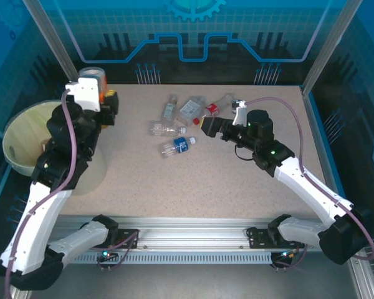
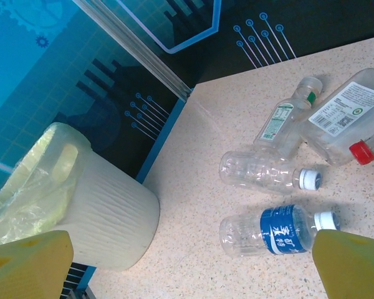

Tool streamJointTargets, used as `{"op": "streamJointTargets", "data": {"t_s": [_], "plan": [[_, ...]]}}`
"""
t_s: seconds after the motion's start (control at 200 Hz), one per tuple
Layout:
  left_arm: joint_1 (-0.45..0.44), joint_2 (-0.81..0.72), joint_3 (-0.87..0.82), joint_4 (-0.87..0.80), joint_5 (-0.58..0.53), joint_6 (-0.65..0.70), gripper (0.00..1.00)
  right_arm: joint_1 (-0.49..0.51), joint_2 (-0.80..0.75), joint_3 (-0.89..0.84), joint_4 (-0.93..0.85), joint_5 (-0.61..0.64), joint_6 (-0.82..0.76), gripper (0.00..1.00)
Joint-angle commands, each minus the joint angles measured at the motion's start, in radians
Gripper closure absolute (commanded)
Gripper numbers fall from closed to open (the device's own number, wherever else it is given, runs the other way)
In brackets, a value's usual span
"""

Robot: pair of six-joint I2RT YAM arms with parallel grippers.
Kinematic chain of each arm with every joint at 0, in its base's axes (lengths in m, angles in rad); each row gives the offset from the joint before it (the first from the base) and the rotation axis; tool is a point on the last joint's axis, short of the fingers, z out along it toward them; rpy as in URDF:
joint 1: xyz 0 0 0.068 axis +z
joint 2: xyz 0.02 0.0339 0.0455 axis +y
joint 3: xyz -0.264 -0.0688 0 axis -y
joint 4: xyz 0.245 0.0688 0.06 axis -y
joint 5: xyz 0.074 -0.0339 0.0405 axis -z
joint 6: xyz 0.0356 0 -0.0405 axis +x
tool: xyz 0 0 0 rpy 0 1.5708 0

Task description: Put the plastic bottles in the bin

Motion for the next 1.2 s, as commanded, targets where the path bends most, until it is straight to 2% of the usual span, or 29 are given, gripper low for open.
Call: {"op": "streamJointTargets", "data": {"t_s": [0.0,0.27,0.37,0.58,0.815,0.955,1.075,1.196], "plan": [[0.117,0.036,0.022,-0.052,-0.113,-0.006,0.49,-0.011,0.010,-0.002,0.009,0.012,0.016,0.00],[0.396,0.069,-0.013,-0.109,-0.083,-0.073,0.48,-0.012,0.010,-0.005,0.007,0.031,0.016,0.00],[0.495,0.072,-0.027,-0.138,-0.035,-0.104,0.48,-0.012,0.013,0.000,0.002,0.034,0.010,0.00],[0.650,0.106,-0.054,-0.189,-0.017,-0.146,0.47,-0.016,0.033,0.016,-0.006,0.020,0.003,0.00],[0.758,0.126,-0.095,-0.211,-0.028,-0.192,0.47,-0.017,0.062,0.045,-0.017,-0.020,-0.001,0.00],[0.784,0.154,-0.087,-0.225,-0.056,-0.226,0.46,-0.017,0.065,0.049,-0.017,-0.023,0.002,0.00],[0.810,0.191,-0.075,-0.235,-0.126,-0.249,0.46,-0.017,0.064,0.050,-0.015,-0.029,0.011,0.00],[0.877,0.215,-0.079,-0.234,-0.134,-0.268,0.44,-0.016,0.059,0.050,-0.025,-0.035,0.008,0.00]]}}
